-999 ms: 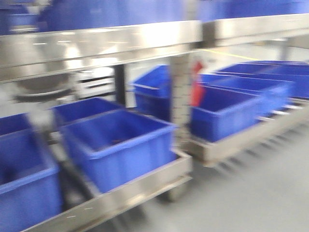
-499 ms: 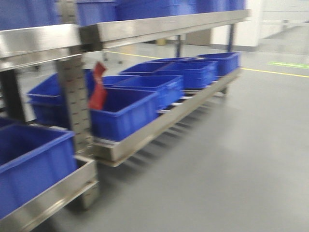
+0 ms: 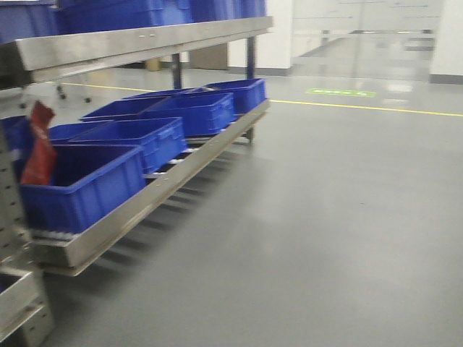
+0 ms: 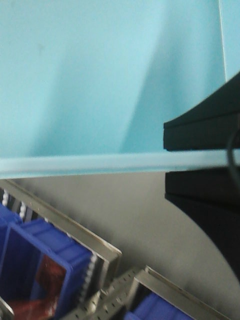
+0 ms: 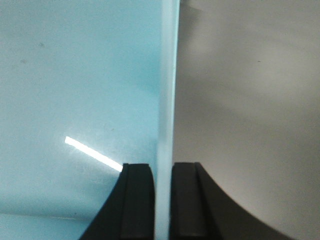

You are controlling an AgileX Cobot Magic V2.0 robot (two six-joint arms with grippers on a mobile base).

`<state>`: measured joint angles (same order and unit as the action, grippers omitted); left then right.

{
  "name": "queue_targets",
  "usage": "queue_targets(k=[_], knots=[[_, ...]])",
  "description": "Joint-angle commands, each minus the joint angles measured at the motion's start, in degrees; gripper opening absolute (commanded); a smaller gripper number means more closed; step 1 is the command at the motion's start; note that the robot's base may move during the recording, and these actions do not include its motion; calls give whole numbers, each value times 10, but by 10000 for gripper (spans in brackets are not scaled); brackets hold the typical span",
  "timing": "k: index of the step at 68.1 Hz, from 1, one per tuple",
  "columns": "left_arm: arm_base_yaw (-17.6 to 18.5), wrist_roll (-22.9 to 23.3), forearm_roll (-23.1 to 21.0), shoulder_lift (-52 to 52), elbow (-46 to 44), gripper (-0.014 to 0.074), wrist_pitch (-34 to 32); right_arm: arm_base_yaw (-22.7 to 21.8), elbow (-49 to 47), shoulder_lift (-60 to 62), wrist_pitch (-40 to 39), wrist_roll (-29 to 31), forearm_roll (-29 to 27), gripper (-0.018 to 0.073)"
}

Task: Move two blue bins to right shelf middle
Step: 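Drive the base away from the shelf holding the cyan bin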

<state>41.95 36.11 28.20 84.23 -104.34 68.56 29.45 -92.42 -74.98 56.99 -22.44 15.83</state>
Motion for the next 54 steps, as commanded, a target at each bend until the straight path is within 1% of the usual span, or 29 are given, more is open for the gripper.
queue_targets(k=[1,54], knots=[[0,3,24,-11,-11,-111,-26,-1,-13,12,-52,9,24,-166],[0,3,24,-11,-11,-111,-26,-1,-13,12,-52,9,24,-166]])
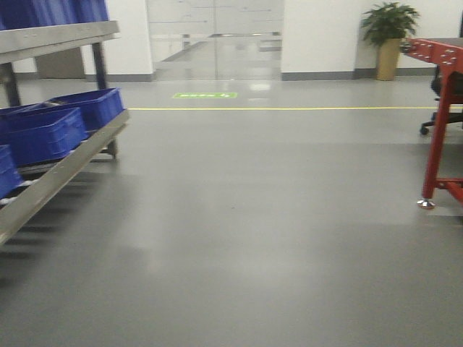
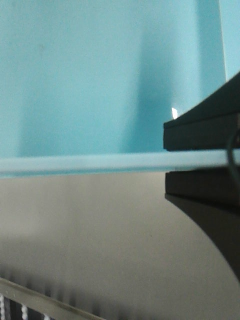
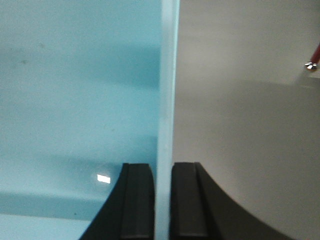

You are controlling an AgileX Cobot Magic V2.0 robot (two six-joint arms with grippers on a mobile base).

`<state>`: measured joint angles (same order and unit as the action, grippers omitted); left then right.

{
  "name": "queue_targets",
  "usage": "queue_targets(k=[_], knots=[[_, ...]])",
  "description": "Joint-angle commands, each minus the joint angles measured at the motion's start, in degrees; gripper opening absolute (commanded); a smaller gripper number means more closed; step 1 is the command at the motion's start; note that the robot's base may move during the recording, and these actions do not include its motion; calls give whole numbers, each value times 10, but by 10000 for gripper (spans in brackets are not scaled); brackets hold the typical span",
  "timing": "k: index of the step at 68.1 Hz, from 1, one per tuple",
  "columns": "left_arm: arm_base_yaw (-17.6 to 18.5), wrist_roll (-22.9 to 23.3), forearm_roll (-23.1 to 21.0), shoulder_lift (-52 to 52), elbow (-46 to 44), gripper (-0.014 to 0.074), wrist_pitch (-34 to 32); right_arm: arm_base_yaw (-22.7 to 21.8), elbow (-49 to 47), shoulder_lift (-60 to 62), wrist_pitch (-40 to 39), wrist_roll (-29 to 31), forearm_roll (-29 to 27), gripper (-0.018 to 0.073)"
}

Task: Move two blue bins to right shelf middle
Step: 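Drive the base away from the shelf holding the cyan bin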

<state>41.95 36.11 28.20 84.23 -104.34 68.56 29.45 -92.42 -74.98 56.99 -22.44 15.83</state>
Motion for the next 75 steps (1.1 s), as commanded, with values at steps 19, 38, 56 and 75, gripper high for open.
queue_targets(k=[19,38,56,75], knots=[[0,3,24,-11,-11,-111,-26,-1,-13,12,-52,9,24,-166],[0,3,24,-11,-11,-111,-26,-1,-13,12,-52,9,24,-166],[0,3,24,-11,-11,-111,-26,-1,-13,12,-52,9,24,-166],[0,3,24,-11,-11,-111,-26,-1,-13,12,-52,9,24,-166]])
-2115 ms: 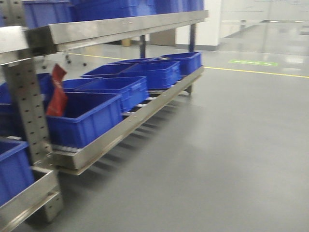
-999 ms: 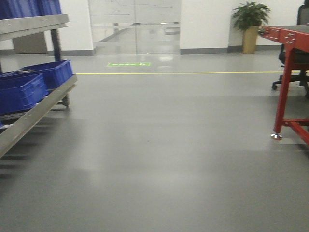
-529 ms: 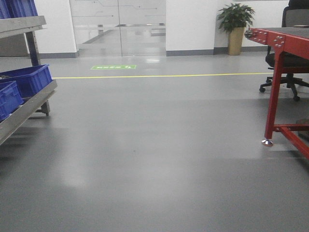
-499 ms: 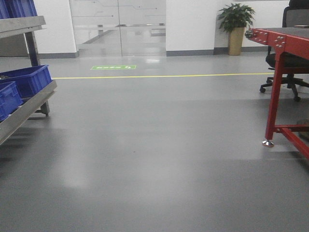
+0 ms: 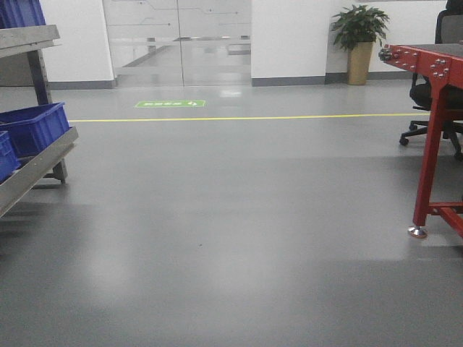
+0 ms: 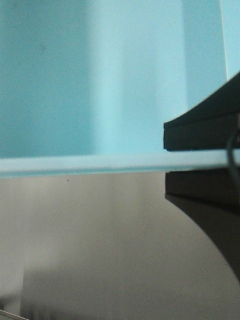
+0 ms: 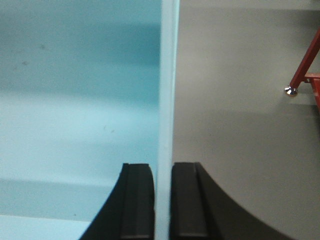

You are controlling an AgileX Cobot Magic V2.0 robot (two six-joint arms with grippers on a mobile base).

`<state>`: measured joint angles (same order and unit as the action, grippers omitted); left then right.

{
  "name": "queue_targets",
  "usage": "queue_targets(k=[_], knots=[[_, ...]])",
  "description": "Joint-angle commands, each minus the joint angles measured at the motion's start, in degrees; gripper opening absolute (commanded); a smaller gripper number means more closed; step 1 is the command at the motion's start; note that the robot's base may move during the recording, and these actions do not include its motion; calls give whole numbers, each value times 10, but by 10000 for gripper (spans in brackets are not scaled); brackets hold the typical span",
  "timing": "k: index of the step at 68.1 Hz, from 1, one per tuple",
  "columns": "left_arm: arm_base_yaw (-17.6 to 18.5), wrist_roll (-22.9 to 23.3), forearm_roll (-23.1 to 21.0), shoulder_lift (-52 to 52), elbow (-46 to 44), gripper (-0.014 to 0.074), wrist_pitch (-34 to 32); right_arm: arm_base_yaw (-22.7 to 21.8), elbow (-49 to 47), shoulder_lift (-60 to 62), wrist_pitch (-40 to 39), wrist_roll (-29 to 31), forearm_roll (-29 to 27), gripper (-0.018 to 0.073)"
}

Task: Move two blue bins to right shelf middle
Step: 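Drive the base away from the shelf holding the cyan bin, then drive the base to the next shelf and stop facing it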

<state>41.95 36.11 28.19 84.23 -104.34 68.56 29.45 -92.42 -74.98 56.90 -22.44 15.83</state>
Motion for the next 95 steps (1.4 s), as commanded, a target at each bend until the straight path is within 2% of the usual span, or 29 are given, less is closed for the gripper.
queue_targets(k=[1,95], knots=[[0,3,24,-11,-11,-111,-26,-1,-13,12,-51,9,24,-166],[0,3,26,-11,-11,-111,-26,-1,-13,12,-51,9,24,-166]])
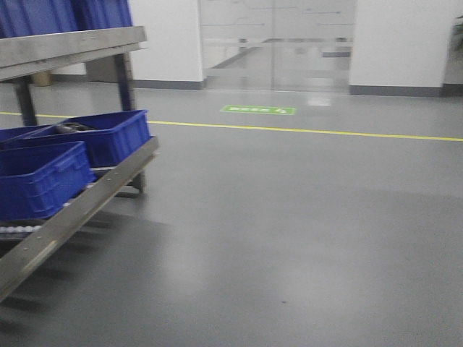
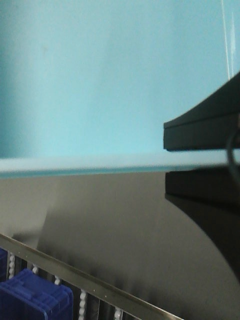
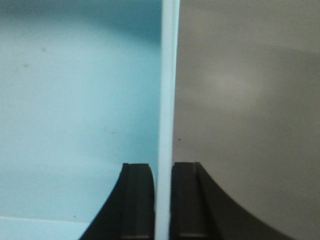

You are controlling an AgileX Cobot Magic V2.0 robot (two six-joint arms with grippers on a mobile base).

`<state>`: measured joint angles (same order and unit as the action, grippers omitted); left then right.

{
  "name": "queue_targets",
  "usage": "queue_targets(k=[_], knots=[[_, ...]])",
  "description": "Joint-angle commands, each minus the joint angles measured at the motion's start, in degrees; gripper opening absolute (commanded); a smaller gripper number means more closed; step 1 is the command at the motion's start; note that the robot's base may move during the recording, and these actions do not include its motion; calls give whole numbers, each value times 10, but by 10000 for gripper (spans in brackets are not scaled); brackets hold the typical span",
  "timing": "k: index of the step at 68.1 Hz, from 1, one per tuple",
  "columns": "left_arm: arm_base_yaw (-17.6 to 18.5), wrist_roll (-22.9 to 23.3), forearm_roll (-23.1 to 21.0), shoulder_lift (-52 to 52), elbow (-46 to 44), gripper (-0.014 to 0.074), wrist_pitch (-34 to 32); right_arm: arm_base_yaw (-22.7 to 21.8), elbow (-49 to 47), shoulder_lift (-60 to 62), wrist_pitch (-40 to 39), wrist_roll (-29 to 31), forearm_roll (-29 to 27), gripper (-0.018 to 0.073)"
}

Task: Move two blue bins to right shelf middle
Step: 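Drive the base to the next shelf and stop facing it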

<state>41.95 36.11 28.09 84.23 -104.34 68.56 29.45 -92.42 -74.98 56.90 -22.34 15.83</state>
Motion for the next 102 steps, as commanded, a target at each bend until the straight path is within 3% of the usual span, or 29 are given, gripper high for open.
queue_targets(k=[1,102], knots=[[0,3,27,-11,-11,-111,-26,-1,-13,12,-51,8,24,-166],[0,3,27,-11,-11,-111,-26,-1,-13,12,-51,8,24,-166]])
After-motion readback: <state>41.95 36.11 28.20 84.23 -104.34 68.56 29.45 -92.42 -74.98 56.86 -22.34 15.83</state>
